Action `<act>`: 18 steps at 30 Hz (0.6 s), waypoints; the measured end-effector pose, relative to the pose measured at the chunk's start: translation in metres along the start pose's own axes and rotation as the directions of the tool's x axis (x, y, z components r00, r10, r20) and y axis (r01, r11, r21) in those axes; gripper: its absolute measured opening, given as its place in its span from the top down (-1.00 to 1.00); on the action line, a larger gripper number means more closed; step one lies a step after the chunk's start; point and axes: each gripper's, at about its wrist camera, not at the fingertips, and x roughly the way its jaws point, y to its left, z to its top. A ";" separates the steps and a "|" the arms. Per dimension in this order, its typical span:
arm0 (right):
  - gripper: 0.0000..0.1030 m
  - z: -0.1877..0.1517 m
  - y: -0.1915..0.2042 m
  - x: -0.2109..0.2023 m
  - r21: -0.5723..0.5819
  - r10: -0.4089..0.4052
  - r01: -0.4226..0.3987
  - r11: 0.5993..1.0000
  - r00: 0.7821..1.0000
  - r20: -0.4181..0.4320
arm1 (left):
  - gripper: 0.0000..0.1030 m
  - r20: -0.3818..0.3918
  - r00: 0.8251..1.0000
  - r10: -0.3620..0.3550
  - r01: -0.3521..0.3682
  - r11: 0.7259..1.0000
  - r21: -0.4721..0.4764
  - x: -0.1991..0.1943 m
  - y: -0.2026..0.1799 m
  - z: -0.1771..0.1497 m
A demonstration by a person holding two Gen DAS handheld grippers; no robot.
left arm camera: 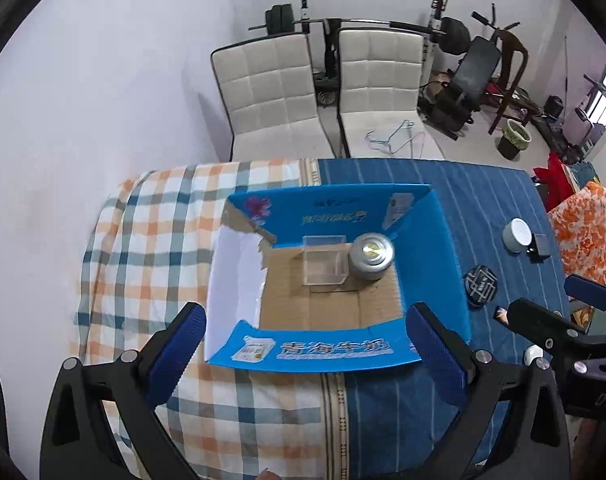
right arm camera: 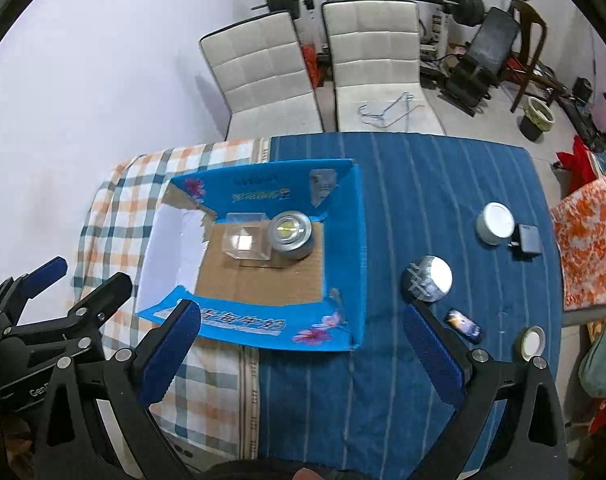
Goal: Organize rigid objects
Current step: 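Lift both tools out of the blue box, then grasp the black coaster with the left tool while the right tool grasps the grey charger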
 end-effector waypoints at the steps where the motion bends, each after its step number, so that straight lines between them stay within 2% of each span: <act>1: -1.00 0.000 -0.007 -0.003 0.006 -0.001 0.001 1.000 1.000 0.004 | -0.99 0.005 1.000 -0.002 0.002 1.000 0.005 -0.002 -0.007 0.001; 4: -1.00 -0.002 -0.035 -0.010 0.037 0.001 -0.001 0.999 1.000 0.009 | -0.99 0.010 1.000 -0.009 0.009 1.000 0.023 -0.005 -0.034 0.004; 10: -1.00 -0.006 -0.110 -0.016 0.125 -0.011 0.011 0.992 1.000 -0.001 | -0.99 -0.021 0.995 -0.093 0.094 0.995 0.028 0.011 -0.094 0.017; 14: -1.00 -0.005 -0.182 -0.005 0.232 -0.039 0.046 0.972 0.999 -0.034 | -0.99 -0.075 0.983 -0.169 0.169 0.986 -0.003 0.047 -0.142 0.030; 18: -1.00 0.001 -0.250 0.018 0.313 -0.065 0.084 0.946 0.995 -0.072 | -0.99 -0.146 0.969 -0.197 0.198 0.980 -0.007 0.088 -0.192 0.043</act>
